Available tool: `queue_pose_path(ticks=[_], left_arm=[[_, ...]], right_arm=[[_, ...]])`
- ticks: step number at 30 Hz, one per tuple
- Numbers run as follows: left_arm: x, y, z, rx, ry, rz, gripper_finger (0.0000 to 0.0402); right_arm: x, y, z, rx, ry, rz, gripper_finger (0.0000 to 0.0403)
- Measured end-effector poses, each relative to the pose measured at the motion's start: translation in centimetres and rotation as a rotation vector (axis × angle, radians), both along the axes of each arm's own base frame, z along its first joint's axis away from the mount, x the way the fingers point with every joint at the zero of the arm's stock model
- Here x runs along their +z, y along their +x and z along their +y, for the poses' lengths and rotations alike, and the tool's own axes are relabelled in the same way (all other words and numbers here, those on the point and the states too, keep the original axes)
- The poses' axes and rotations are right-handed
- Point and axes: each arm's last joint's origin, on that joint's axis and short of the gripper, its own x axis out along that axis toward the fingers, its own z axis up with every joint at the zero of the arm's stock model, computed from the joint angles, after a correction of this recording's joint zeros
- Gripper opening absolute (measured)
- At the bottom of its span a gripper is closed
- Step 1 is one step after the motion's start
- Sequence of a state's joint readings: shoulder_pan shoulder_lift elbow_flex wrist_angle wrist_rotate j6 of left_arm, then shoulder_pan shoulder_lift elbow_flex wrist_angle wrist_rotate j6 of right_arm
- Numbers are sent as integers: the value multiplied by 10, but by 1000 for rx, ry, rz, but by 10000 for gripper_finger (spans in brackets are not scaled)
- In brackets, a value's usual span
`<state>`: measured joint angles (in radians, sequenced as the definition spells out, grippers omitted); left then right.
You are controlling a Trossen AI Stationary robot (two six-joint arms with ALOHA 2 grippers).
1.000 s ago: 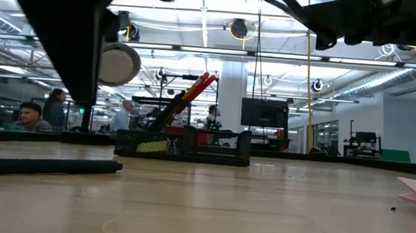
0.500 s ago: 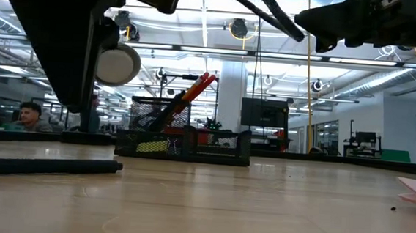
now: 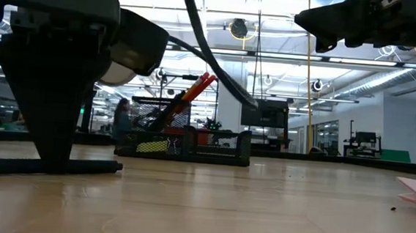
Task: Pick and place office supplies into organizer
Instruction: Put the black pen into the black desk organizer
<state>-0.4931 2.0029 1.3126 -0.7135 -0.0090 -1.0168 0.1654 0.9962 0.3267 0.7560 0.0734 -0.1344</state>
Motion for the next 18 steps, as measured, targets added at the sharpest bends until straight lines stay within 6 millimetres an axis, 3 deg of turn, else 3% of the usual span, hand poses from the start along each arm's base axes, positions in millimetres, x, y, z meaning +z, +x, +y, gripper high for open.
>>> queue_pose_path(ticks=[7,18], left_arm=[[-16,-9,3,57,14,-15,242],[-26,-20,-15,-27,125,-31,146]], right_arm=[[0,0,0,0,8,0,59],[-1,0,0,0,9,9,59]])
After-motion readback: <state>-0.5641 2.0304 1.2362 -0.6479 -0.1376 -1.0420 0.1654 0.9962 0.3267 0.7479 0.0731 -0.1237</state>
